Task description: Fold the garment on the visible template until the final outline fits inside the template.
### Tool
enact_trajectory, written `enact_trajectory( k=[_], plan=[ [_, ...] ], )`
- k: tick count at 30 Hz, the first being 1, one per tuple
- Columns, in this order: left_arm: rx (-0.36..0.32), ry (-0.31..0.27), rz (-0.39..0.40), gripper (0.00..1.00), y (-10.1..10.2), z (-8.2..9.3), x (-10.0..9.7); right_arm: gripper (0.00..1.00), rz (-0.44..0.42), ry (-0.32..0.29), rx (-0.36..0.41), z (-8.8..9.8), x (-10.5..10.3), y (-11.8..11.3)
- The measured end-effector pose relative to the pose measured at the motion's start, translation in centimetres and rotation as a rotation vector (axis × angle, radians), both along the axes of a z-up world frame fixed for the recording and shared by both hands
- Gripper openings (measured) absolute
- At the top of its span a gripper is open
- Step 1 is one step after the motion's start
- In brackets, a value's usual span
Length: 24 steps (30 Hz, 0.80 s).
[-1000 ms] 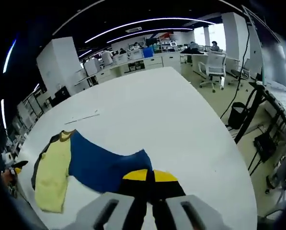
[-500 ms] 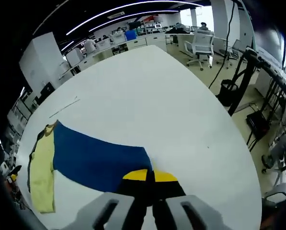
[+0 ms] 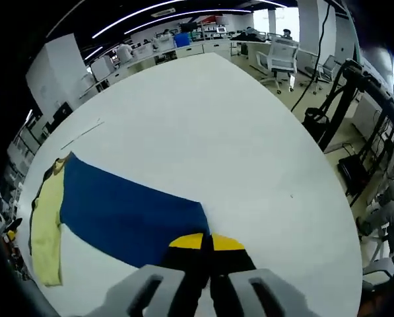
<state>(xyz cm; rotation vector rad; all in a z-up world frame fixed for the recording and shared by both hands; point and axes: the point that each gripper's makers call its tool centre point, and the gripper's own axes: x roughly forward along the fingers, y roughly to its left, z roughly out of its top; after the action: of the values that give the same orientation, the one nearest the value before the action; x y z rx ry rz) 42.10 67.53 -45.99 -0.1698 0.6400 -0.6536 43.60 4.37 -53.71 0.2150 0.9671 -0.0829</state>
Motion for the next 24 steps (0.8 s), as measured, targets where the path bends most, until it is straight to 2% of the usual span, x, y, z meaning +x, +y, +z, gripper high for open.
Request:
enact_trajectory(
  k=[6, 8, 11, 15, 18, 24],
  plan=[
    [0.003, 0.008, 0.007, 0.8, 0.2, -0.2, -0.2, 0.0, 0.028, -0.001, -0.02, -0.4, 0.4, -0.7],
    [0.004, 0.008, 0.004, 0.8, 0.1, -0.2, -0.3, 0.0, 0.062, -0.006, -0.054, -0.4, 0.3, -1.0],
    [-0.001, 0.006, 0.004, 0.8, 0.0, -0.2, -0.3, 0.09, 0.103, -0.015, -0.099, -0.4, 0.3, -1.2],
    [-0.002, 0.003, -0.001, 0.8, -0.1, -0.1, -0.3, 0.31, 0.127, -0.04, -0.119, 0.0, -0.2, -0.3],
    [-0.004, 0.002, -0.002, 0.8, -0.2, -0.1, -0.2, 0.44, 0.135, -0.053, -0.13, 0.4, -0.5, 0.2],
    [-0.009, 0.0, -0.005, 0.8, -0.2, 0.0, -0.2, 0.58, 0.175, -0.119, -0.147, 1.6, -0.5, 0.8]
  ],
)
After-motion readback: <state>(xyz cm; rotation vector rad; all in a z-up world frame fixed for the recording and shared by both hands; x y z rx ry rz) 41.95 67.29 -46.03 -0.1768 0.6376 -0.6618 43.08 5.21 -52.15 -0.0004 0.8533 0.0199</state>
